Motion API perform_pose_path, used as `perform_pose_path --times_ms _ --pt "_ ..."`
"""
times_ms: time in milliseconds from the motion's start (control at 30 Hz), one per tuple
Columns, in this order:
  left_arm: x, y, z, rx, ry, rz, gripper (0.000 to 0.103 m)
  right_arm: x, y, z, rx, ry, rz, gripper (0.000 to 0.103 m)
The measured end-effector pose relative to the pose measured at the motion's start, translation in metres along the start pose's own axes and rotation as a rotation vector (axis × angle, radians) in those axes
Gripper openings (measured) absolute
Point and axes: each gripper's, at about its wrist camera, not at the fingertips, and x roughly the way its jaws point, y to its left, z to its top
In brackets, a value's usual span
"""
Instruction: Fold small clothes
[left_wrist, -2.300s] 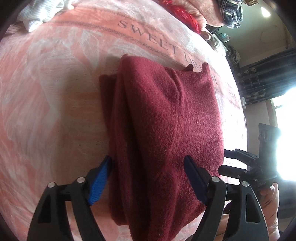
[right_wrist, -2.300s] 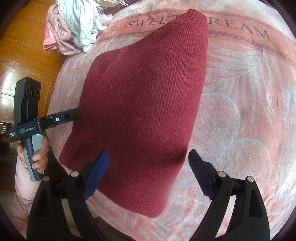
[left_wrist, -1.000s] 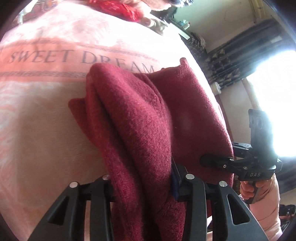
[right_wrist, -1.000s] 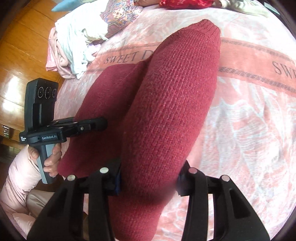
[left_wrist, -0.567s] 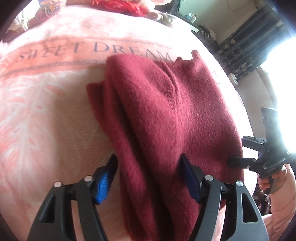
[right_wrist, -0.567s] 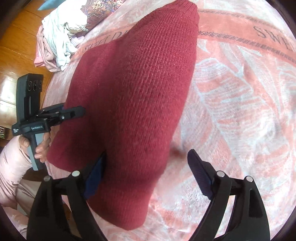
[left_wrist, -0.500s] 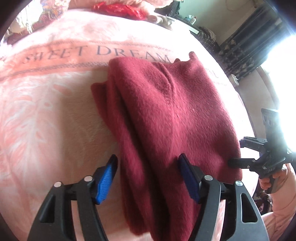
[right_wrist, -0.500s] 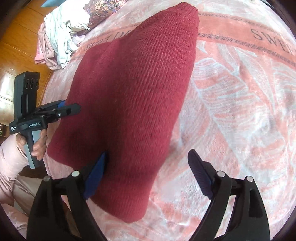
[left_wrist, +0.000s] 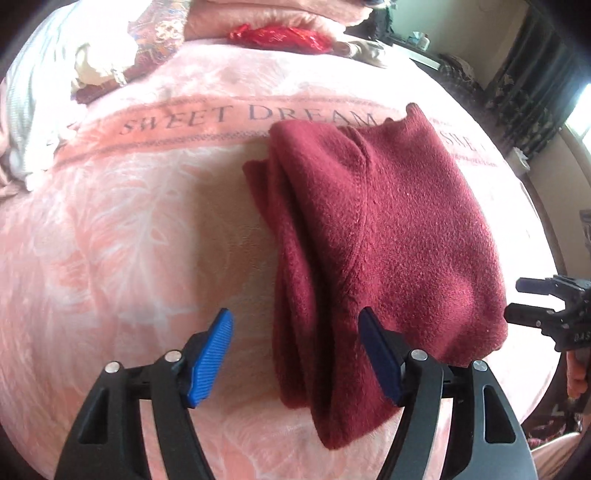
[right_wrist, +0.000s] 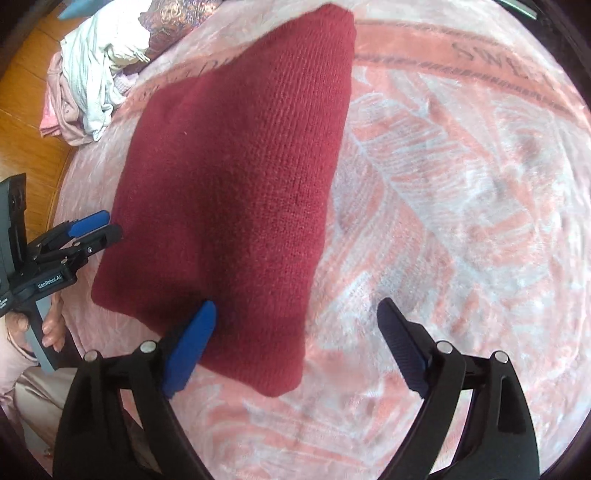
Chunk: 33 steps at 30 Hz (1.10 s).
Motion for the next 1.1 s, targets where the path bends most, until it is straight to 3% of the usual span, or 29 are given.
perform_pose_path --times_ms 67,133,333,600,767,1100 --pt "-0.019 -0.004 -0.007 -0.055 -0.008 0.024 0.078 -0.023 0.008 -0.010 0.018 -0.022 -0.075 0.091" --pt "-0.038 -0.008 -0.016 -0.073 -0.032 0.040 0.081 -0.040 0.019 -0.018 0.050 -0.052 -0.094 0.094" --pt "-0.077 -0.037 -0.044 0.058 -0.115 0.178 0.091 -0.077 0.029 -0.061 0.118 -0.123 -0.114 0.096" --pt "-0.095 -0.059 -0.069 0.072 -0.119 0.200 0.093 -0.084 0.050 -0.092 0.140 -0.164 -0.129 0.096" --pt "-0.097 -0.063 -0.072 0.075 -0.126 0.194 0.093 -0.083 0.067 -0.094 0.074 -0.175 -0.139 0.096" --pt "-0.103 -0.058 -0.066 0.034 -0.181 0.158 0.093 -0.082 0.069 -0.092 0.059 -0.187 -0.153 0.096"
